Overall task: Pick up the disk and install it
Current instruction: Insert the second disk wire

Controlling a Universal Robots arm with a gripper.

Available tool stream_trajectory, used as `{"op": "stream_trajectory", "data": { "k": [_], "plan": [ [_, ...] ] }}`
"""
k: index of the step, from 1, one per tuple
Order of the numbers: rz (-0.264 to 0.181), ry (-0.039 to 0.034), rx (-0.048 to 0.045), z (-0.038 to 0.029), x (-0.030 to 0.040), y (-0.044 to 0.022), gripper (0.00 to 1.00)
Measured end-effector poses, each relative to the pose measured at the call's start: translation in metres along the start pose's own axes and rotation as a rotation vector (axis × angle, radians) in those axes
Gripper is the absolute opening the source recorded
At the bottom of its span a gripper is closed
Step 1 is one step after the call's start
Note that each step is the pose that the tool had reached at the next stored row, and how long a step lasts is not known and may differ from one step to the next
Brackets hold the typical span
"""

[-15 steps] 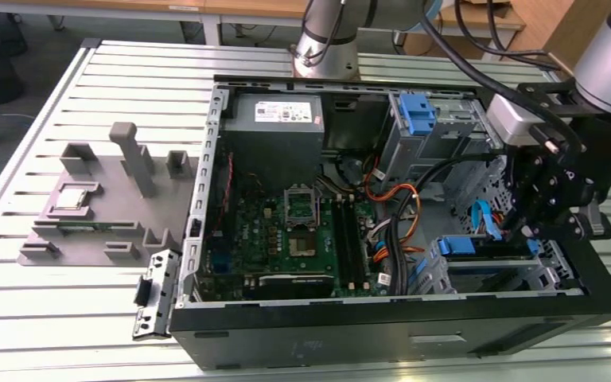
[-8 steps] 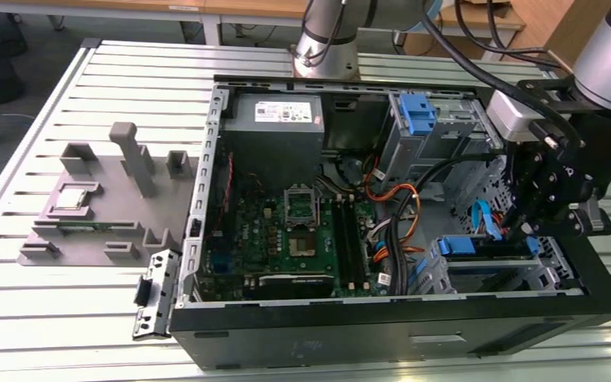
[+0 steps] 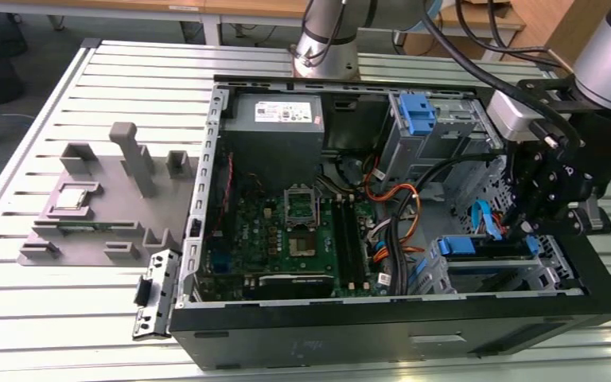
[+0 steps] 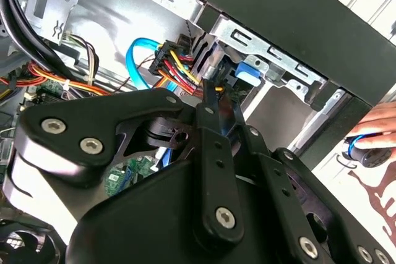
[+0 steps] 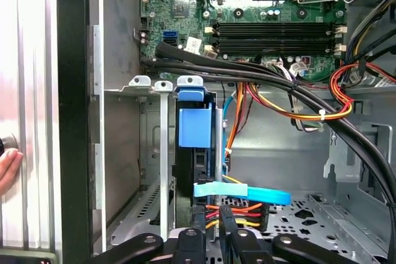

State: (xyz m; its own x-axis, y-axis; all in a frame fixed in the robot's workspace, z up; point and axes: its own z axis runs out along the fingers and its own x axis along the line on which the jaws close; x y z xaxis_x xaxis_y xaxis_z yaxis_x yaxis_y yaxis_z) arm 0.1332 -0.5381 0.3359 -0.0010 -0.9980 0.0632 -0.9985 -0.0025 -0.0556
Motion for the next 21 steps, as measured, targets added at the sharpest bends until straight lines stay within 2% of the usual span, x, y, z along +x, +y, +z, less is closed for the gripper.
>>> {"op": "stream_trajectory", "data": {
  "k": [3, 7, 11, 21],
  "plan": [
    [0.001, -0.0096, 0.0, 0.0005, 0.0, 0.0, 0.24],
    [0.001, -0.0165, 0.0, 0.0011, -0.0001, 0.0, 0.24],
    [0.001, -0.0209, 0.0, 0.0022, 0.0003, 0.0001, 0.24],
    [0.001, -0.0259, 0.0, 0.0033, 0.0003, -0.0002, 0.24]
  ]
}}
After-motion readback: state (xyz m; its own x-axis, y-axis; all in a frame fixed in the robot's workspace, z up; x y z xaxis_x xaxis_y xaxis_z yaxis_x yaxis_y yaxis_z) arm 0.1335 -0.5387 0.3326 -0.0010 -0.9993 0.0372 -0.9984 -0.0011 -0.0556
